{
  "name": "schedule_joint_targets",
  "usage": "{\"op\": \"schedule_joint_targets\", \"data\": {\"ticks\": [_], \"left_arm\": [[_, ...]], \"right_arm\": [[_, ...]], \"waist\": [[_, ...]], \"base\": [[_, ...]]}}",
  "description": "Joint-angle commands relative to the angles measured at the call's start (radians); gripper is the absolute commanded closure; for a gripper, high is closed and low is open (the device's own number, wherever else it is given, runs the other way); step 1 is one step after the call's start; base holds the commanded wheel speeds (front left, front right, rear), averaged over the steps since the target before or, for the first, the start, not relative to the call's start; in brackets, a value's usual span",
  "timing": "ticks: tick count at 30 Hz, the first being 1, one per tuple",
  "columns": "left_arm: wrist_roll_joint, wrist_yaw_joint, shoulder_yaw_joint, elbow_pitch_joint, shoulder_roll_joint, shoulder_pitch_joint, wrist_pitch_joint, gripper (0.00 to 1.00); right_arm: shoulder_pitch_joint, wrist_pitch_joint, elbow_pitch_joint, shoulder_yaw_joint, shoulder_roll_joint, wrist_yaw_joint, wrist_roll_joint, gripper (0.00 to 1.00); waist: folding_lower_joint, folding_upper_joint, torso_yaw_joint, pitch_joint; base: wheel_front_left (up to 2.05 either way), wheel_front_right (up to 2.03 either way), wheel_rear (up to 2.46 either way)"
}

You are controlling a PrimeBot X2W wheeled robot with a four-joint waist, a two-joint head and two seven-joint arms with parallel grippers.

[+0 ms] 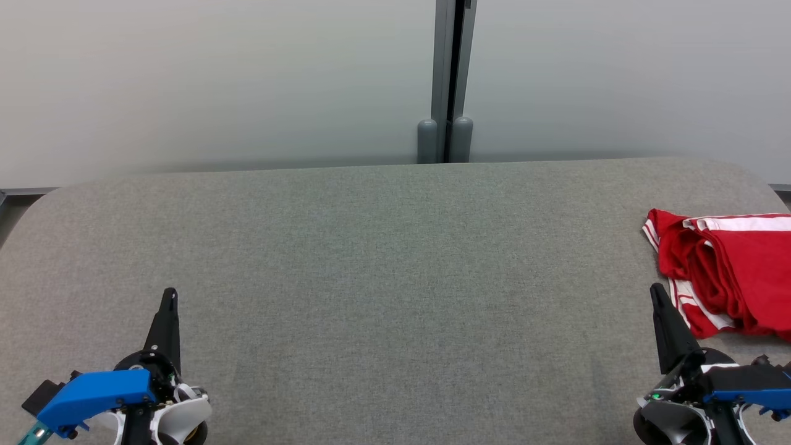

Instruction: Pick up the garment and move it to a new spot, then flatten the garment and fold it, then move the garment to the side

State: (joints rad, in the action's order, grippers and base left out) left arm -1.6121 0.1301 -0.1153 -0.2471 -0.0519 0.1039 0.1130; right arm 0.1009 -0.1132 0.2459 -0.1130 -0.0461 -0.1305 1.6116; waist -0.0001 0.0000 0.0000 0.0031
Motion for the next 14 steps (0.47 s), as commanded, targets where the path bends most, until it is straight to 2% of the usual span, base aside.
{"op": "schedule_joint_targets", "data": {"ticks": [1,14], "left_arm": [[-0.003,0.005,-0.003,0.005,0.003,0.009,0.004,1.00],[-0.002,0.005,-0.004,0.005,0.003,0.009,0.004,1.00]], "right_arm": [[0.014,-0.004,-0.003,-0.003,-0.008,0.000,0.003,1.00],[0.014,-0.004,-0.003,-0.003,-0.008,0.000,0.003,1.00]], "waist": [[0.0001,0.0000,0.000,0.000],[0.0001,0.0000,0.000,0.000]], "base": [[0.00,0.00,0.00],[0.00,0.00,0.00]]}}
